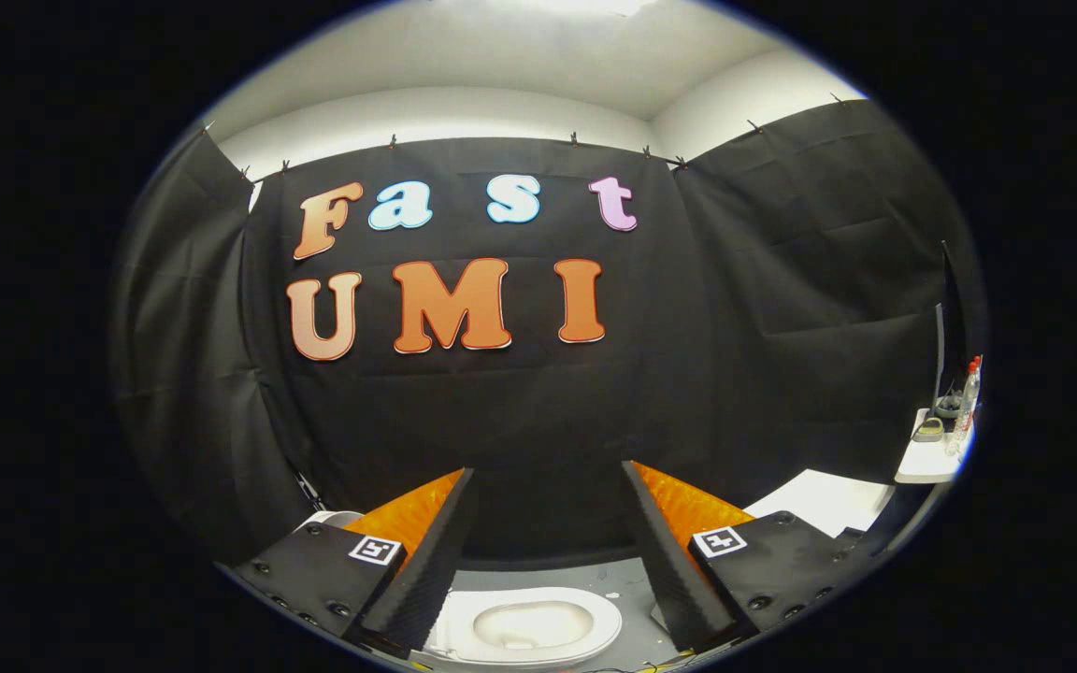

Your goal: Open the toilet lid.

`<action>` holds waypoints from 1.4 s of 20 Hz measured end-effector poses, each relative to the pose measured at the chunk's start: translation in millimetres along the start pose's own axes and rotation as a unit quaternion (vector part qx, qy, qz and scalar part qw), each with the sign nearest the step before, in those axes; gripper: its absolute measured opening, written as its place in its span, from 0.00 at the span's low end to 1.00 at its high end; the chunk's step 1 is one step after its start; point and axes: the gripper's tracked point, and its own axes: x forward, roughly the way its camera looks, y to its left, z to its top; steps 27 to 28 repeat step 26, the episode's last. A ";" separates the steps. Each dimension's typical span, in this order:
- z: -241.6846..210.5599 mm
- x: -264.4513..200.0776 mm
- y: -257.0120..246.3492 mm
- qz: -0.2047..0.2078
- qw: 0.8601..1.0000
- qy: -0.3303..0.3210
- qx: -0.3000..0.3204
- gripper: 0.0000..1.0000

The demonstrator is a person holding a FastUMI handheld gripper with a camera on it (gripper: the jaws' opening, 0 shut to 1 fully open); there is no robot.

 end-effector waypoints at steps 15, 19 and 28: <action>4.1 -2.4 -2.2 -0.007 1.000 -0.004 -0.007 0.97; 7.5 -5.2 -1.4 -0.007 1.000 -0.008 -0.009 0.97; 6.4 -5.0 1.0 0.000 1.000 -0.007 -0.009 0.97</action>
